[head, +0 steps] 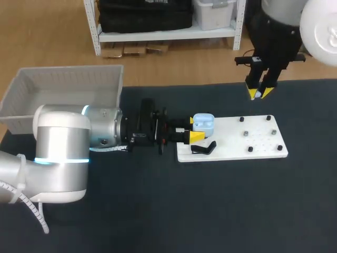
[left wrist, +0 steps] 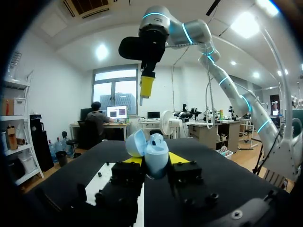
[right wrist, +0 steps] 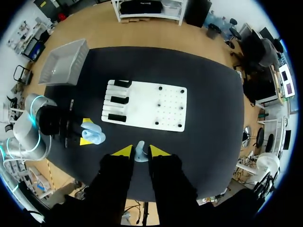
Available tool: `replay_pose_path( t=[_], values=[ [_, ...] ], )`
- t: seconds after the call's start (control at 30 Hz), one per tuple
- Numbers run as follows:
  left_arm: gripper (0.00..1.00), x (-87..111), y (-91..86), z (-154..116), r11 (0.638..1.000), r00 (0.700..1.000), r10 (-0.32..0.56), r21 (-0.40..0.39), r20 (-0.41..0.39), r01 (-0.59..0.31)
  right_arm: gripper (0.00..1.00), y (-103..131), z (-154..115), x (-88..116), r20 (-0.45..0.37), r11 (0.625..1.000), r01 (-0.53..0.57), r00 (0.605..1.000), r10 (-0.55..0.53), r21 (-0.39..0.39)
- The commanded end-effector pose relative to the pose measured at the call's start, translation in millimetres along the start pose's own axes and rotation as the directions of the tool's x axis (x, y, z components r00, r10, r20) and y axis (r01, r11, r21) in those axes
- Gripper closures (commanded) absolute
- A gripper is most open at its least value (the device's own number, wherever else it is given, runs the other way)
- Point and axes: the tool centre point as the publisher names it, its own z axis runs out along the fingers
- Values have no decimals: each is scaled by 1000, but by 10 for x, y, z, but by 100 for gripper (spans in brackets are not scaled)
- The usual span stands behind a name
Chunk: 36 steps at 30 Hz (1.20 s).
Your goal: Pick up each earbud case from the left stands, insert the matching earbuds, close the lid, and place the case in the box.
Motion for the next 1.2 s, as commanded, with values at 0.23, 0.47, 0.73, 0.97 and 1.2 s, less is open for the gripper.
replay_pose_path(
  t=[0.23, 0.47, 0.73, 0.97, 1.2],
  values=[
    [100, 6, -16, 1, 1000, 1000, 3, -6, 2, -3, 100, 578, 147, 32, -7, 910, 413, 911, -413, -42],
    [100, 6, -16, 1, 1000, 1000, 3, -6, 2, -3, 100, 747, 192, -5, -27, 891, 451, 891, -453, -58],
    [100, 6, -16, 1, 1000, 1000, 3, -6, 2, -3, 100, 924, 271, -33, -54, 903, 430, 901, -430, -8],
    [100, 6, -16, 1, 1000, 1000, 3, -6, 2, -3, 100, 1046, 335, 19, -89, 930, 361, 931, -355, 66],
    [100, 6, -16, 1, 1000, 1000, 3, -6, 2, -3, 100, 1060, 339, 55, -97, 951, 308, 948, -303, 38]
  ],
)
